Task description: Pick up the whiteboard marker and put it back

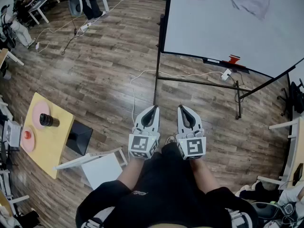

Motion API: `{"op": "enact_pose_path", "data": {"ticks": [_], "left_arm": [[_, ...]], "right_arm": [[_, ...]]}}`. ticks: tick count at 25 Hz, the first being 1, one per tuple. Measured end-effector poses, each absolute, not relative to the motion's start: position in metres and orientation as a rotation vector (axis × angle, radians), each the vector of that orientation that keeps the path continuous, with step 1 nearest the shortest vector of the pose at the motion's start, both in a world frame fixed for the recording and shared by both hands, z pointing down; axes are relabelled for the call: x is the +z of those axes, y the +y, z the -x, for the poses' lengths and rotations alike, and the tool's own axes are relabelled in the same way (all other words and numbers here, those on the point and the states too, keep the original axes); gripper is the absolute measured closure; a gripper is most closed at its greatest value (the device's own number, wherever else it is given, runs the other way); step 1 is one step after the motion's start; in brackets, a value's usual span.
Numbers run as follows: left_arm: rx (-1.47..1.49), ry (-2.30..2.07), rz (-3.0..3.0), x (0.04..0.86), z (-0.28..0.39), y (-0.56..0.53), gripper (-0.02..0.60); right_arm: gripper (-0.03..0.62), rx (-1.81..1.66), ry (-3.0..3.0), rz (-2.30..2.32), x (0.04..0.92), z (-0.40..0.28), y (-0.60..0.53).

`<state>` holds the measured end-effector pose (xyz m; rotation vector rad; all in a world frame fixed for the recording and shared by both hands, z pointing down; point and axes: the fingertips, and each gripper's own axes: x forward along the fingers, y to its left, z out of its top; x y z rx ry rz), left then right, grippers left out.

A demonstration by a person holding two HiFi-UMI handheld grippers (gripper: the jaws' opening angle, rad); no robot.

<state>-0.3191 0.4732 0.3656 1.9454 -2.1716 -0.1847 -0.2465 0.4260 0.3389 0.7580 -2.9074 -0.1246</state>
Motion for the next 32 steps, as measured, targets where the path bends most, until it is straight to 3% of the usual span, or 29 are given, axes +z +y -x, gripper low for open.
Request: {"op": "enact_pose_path", "data": {"ticks": [18,32], "left_arm": [[-0.015,-2.191,-1.959,0.379,0.392,0.327,0.575],[0.265,-1.969,-2.134,0.402,0.333,0.154,0.575]], "right_arm": [[0.591,-0.006,-2.992,-0.741,0.350,0.326,0.272],[0.591,0.065,-2.935,-0.891,0.385,0.261,0.120]]}}
